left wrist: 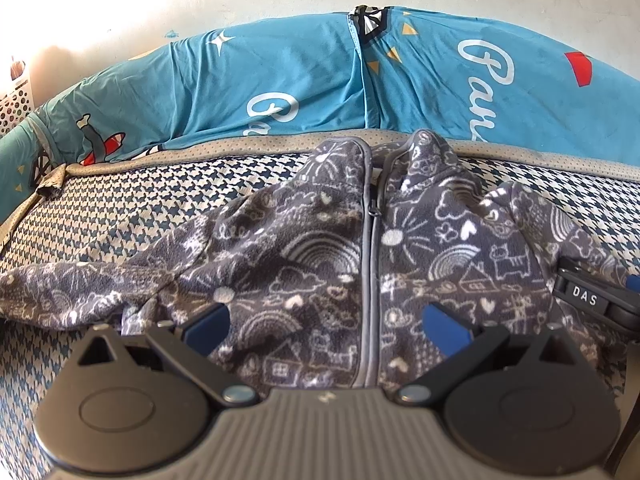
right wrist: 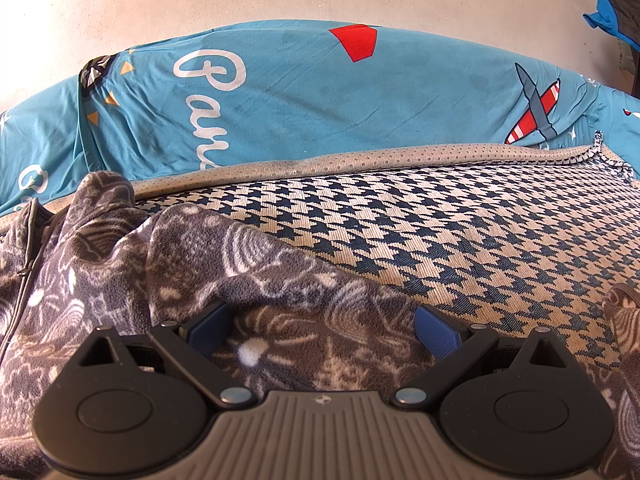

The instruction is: Fold clothes

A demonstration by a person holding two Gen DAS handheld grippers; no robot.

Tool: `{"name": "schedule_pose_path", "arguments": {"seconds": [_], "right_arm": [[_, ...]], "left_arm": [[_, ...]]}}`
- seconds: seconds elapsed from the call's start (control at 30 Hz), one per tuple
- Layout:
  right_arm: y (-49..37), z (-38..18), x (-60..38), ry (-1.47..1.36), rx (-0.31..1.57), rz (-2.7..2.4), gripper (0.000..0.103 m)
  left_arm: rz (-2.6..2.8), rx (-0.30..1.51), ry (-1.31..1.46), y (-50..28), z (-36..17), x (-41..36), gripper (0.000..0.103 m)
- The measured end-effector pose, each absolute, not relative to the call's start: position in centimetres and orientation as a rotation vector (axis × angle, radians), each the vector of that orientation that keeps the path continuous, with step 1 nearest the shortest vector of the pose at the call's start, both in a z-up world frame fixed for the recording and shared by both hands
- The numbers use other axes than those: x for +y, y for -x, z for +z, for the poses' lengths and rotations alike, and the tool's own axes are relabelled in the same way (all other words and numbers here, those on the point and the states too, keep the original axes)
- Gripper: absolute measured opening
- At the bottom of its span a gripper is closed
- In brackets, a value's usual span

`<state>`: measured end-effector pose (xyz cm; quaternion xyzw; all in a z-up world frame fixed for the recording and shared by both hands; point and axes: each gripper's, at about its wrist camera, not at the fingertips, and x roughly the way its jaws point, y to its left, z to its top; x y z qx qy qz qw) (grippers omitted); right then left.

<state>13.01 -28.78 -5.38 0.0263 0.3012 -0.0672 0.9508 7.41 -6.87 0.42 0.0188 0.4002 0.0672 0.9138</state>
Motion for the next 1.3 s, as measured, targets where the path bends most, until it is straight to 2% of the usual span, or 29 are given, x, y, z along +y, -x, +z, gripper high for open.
{"name": "schedule_pose_path", "arguments": {"seconds": [0.8,1.3], "right_arm": [[-13.0,-5.4,-28.8,-0.053,0.613,-0.136,0.098],[-13.0,-5.3,-28.8,-0.053,0.613,-0.137,0.098]], "left_arm": [[0.160,0.831,-0.068,-7.6,-0.1,-6.3,0.103],[0.194,0.745,0.000,-6.8,2.8,-4.1,0.103]]}}
